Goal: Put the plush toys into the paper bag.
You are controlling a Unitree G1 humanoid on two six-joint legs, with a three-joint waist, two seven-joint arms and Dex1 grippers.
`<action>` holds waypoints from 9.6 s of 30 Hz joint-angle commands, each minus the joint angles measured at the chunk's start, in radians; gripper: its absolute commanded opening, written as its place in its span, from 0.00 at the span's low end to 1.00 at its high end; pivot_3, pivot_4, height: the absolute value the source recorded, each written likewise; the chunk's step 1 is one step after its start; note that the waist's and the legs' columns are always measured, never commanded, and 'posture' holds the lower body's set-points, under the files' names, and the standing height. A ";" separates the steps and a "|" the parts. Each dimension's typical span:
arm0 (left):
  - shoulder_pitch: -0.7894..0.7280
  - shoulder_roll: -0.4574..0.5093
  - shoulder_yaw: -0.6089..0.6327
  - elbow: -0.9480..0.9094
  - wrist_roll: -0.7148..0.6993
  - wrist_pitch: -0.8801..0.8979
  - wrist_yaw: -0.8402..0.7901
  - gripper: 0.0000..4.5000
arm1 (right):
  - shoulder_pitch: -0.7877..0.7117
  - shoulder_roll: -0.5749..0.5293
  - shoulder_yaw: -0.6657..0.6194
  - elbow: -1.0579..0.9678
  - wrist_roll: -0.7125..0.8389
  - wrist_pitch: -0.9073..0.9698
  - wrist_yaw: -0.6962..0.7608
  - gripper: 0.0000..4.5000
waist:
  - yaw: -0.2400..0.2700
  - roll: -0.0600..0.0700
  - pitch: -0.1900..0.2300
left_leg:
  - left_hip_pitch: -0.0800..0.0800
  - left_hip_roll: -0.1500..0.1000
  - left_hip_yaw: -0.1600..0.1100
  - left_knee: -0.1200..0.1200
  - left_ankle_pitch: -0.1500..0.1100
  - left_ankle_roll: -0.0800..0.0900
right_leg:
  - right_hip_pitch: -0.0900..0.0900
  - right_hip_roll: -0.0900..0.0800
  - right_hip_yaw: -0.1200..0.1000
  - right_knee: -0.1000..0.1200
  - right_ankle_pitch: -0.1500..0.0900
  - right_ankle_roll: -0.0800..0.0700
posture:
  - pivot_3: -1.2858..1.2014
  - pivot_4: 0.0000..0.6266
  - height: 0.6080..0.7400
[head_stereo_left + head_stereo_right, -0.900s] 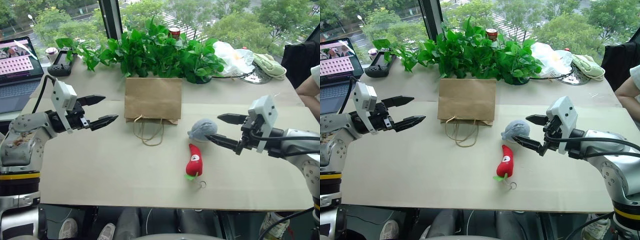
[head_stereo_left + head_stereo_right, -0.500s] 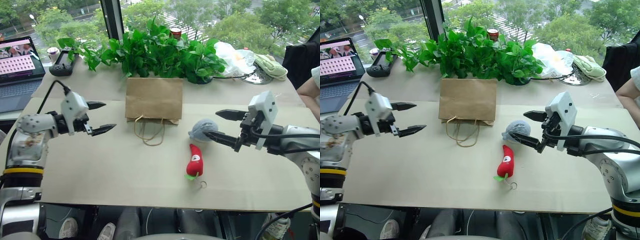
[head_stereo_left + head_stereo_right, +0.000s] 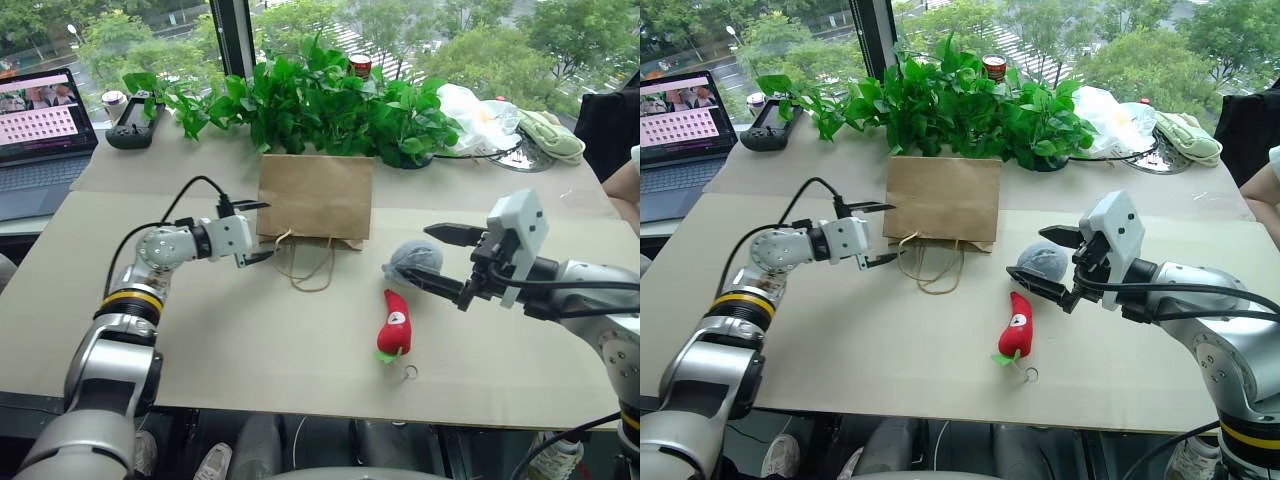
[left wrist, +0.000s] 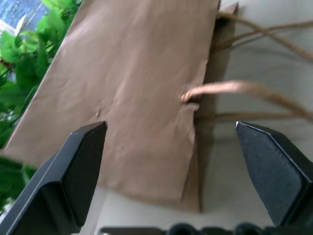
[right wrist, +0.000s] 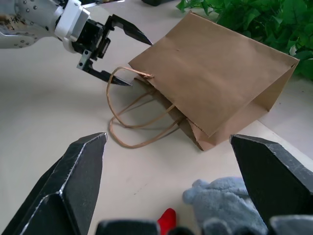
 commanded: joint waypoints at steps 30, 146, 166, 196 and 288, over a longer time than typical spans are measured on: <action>0.068 -0.017 0.071 -0.214 -0.250 0.139 -0.331 0.01 | 0.020 0.054 0.040 -0.054 0.006 -0.010 -0.105 1.00 | -0.015 0.000 0.000 | 0.001 0.000 -0.005 0.001 0.000 0.000 | 0.004 0.000 -0.004 0.000 0.000 0.000 | 0.52 0.24 0.83; 0.213 -0.010 0.234 -0.973 -0.584 1.074 -0.079 0.00 | -0.085 0.477 0.166 0.162 -0.493 0.263 -0.374 0.89 | -0.026 0.001 0.000 | 0.002 -0.001 -0.011 -0.002 0.001 0.003 | 0.010 0.003 -0.004 -0.006 -0.002 0.000 | 0.52 0.24 0.83; 0.200 -0.012 0.236 -0.955 -0.583 1.066 -0.081 0.00 | -0.125 0.445 0.080 0.084 -0.436 0.228 -0.311 0.33 | -0.024 0.001 0.000 | 0.002 -0.001 -0.011 -0.002 0.001 0.003 | 0.010 0.003 -0.005 -0.006 -0.002 0.000 | 0.52 0.24 0.83; 0.159 -0.050 0.252 -0.977 -0.653 1.183 -0.055 0.00 | -0.356 0.625 0.100 -0.063 -0.135 0.550 -0.414 0.33 | -0.028 0.002 0.000 | 0.001 -0.001 -0.012 -0.002 0.001 0.003 | 0.009 0.003 -0.005 -0.006 -0.002 0.000 | 0.52 0.24 0.83; 0.140 -0.055 0.237 -0.972 -0.656 1.213 -0.085 0.00 | -0.326 0.456 0.164 -0.192 -0.086 0.729 -0.316 0.20 | -0.025 0.003 0.001 | -0.004 -0.002 -0.017 -0.001 0.001 0.003 | 0.009 0.004 -0.006 -0.008 -0.002 0.000 | 0.52 0.24 0.83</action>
